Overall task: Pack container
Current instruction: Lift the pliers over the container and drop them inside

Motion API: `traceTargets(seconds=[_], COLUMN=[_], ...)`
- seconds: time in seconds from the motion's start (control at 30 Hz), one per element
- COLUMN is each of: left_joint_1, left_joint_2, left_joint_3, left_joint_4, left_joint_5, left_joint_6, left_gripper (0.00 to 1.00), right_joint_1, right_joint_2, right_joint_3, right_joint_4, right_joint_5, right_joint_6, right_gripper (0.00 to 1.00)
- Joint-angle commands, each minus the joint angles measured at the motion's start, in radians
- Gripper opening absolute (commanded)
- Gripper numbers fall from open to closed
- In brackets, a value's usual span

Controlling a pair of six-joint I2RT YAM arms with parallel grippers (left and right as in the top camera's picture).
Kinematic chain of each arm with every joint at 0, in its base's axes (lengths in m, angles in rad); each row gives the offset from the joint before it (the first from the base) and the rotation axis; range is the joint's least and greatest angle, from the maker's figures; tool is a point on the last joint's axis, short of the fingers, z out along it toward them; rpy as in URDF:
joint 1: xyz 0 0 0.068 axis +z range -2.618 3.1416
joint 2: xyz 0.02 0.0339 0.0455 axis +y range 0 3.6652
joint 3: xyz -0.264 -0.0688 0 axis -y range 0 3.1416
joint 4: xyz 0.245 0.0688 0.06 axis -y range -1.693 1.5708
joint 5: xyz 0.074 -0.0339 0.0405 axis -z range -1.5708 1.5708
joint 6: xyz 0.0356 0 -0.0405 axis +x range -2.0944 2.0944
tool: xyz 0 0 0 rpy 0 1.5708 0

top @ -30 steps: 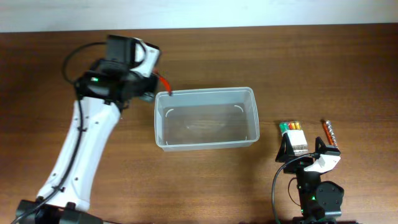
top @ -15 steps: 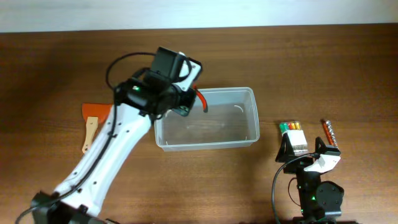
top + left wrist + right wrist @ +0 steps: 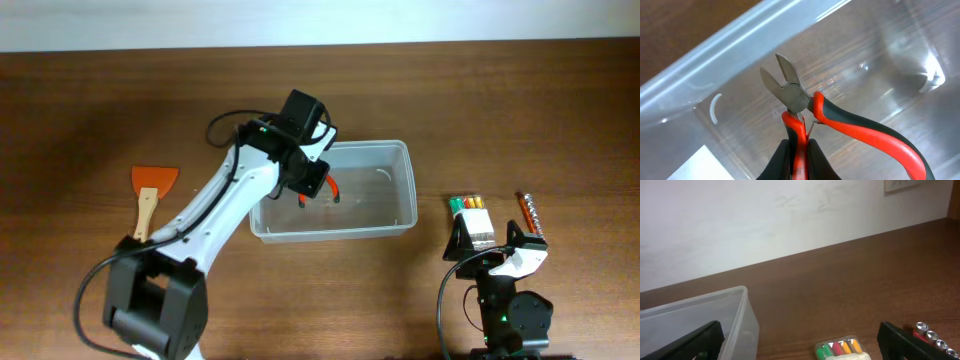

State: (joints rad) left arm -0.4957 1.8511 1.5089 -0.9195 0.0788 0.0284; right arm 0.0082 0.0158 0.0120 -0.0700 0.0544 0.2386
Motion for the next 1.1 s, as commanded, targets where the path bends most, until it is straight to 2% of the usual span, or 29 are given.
traceTargets(seconds=[0.0,0.43,0.5,0.53,0.67,0.83,1.07], left_joint_1=[-0.002,-0.006,-0.006,-0.006,-0.006,-0.006,-0.005], left_joint_2=[0.043,0.158,0.158,0.157,0.157,0.137,0.041], left_joint_3=[-0.003,-0.003,-0.003,-0.003,-0.002,0.048,0.269], left_joint_4=[0.002,-0.004,-0.004,-0.006,-0.021,-0.055,-0.129], left_joint_5=[0.011,0.012,0.012,0.012,0.012,0.035,0.053], left_joint_6=[-0.015,-0.017,-0.018,-0.018,-0.018,-0.018,-0.018], left_gripper=[0.02,0.02,0.27,0.35,0.42,0.43,0.44], right_joint_1=[-0.003,-0.003,-0.003,-0.003,-0.003,-0.003,-0.003], right_joint_2=[-0.006,-0.006,-0.006,-0.006,-0.006,-0.006,-0.006], right_joint_3=[-0.006,-0.006,-0.006,-0.006,-0.006,-0.006,-0.006], right_joint_4=[-0.005,-0.005,-0.005,-0.005,-0.005,-0.005,-0.005], right_joint_5=[0.005,0.005,0.005,0.005,0.005,0.005,0.005], right_joint_6=[-0.002,-0.002,-0.002,-0.002,-0.002,-0.002,-0.002], right_gripper=[0.99,0.99,0.99,0.99,0.99,0.99,0.99])
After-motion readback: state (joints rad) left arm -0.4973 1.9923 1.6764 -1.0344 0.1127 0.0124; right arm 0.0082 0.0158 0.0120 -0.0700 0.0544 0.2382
